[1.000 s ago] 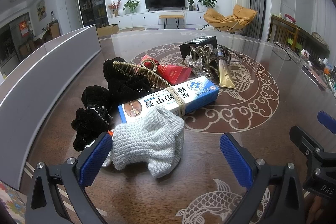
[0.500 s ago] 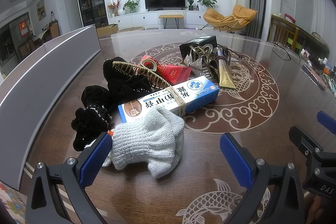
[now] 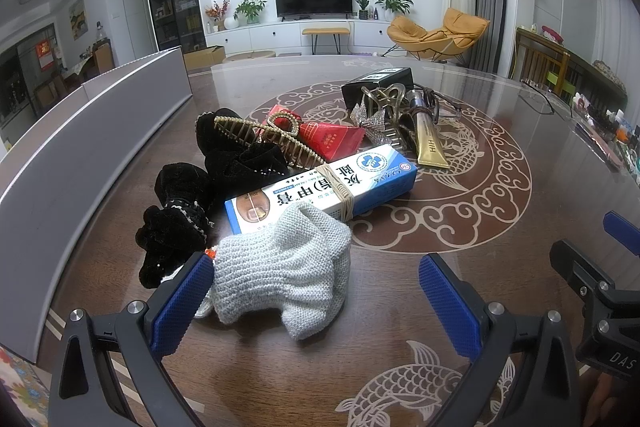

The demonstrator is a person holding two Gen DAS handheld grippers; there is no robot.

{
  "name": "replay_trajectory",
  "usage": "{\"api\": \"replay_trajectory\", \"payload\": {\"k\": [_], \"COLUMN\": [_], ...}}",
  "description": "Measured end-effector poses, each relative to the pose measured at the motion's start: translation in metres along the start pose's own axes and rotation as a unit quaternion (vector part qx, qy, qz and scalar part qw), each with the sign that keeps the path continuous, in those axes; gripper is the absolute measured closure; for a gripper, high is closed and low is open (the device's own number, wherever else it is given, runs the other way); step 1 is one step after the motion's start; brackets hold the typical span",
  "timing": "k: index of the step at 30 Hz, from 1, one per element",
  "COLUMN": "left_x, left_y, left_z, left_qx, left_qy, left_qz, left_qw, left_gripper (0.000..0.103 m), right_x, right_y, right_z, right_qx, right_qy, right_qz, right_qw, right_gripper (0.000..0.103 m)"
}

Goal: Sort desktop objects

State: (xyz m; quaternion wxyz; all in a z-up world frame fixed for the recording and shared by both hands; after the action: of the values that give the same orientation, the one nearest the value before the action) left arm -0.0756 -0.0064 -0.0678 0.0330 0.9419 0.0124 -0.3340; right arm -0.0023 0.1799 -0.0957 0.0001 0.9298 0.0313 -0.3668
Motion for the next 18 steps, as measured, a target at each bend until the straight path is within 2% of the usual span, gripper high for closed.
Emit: {"api": "replay_trajectory", "payload": {"k": [18], "left_x": [-0.018], "left_y": [-0.011], "left_z": [0.010], "left_qx": [0.000], "left_qy": [0.000], "left_qz": [0.000], "left_qw": [1.0000], "left_gripper": [0.000], "right_x": [0.001], "right_y": [0.000], "right_z": [0.002], "right_qx": [0.000], "right_qy": [0.005], "right_qz": [0.000], "right_qw": [1.000], "right_gripper": [0.000]}}
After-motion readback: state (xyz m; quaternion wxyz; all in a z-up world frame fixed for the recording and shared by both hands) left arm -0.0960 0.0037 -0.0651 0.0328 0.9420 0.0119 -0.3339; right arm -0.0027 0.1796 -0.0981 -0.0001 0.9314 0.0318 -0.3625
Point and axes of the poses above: each gripper's, at about its wrist camera, not at the fingertips, and z roughly the way its jaws point, y to its left, x to its underside, the point moved 10 cm from there along z, roughly the way its jaws point, and after that the axes turned 9 degrees about y, right-handed, at the moved point
